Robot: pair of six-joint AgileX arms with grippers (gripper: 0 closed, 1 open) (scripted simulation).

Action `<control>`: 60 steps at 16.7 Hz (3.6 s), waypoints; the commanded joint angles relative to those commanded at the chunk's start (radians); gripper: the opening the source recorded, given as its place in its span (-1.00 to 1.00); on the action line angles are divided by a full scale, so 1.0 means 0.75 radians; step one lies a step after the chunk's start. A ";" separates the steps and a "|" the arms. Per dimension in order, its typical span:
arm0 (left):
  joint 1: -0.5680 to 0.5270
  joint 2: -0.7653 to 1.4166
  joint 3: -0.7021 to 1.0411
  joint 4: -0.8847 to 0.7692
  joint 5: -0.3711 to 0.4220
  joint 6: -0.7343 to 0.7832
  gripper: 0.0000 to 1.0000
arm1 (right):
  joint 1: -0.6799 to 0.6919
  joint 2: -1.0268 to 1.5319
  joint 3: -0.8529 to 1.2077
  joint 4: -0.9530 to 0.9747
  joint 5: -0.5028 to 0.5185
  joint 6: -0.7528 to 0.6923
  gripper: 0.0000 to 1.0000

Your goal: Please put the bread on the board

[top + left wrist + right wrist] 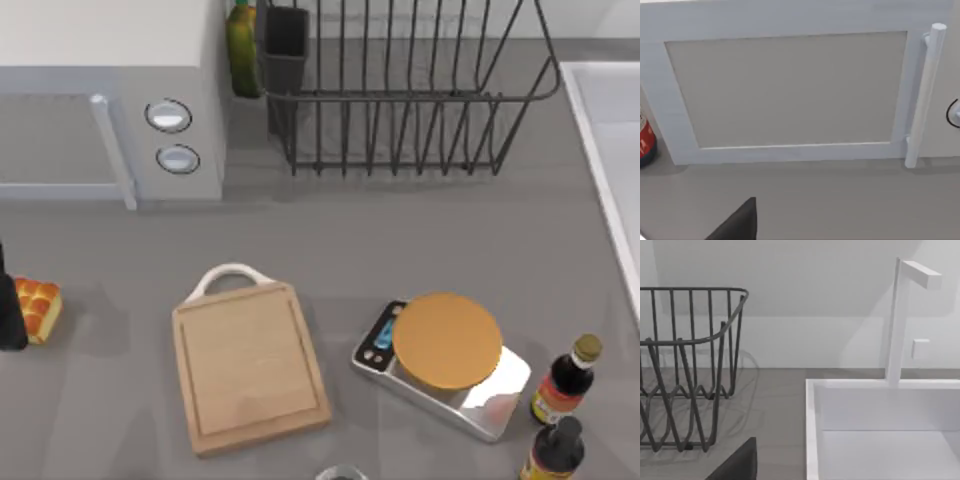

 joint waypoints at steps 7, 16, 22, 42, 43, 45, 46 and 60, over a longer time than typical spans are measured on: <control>0.007 0.994 0.587 -0.511 0.004 0.117 1.00 | 0.000 0.000 0.000 0.000 0.000 0.000 1.00; 0.015 1.840 1.169 -0.973 0.003 0.231 1.00 | 0.000 0.000 0.000 0.000 0.000 0.000 1.00; 0.015 1.917 1.242 -1.007 0.002 0.243 1.00 | 0.000 0.000 0.000 0.000 0.000 0.000 1.00; 0.018 2.081 1.050 -0.650 0.002 0.248 0.70 | 0.000 0.000 0.000 0.000 0.000 0.000 1.00; 0.018 2.081 1.050 -0.650 0.002 0.248 0.55 | 0.000 0.000 0.000 0.000 0.000 0.000 1.00; 0.018 2.081 1.050 -0.650 0.002 0.248 0.25 | 0.000 0.000 0.000 0.000 0.000 0.000 1.00; 0.018 2.081 1.050 -0.650 0.002 0.248 0.10 | 0.000 0.000 0.000 0.000 0.000 0.000 1.00; 0.018 2.081 1.050 -0.650 0.002 0.248 -1.00 | 0.000 0.000 0.000 0.000 0.000 0.000 1.00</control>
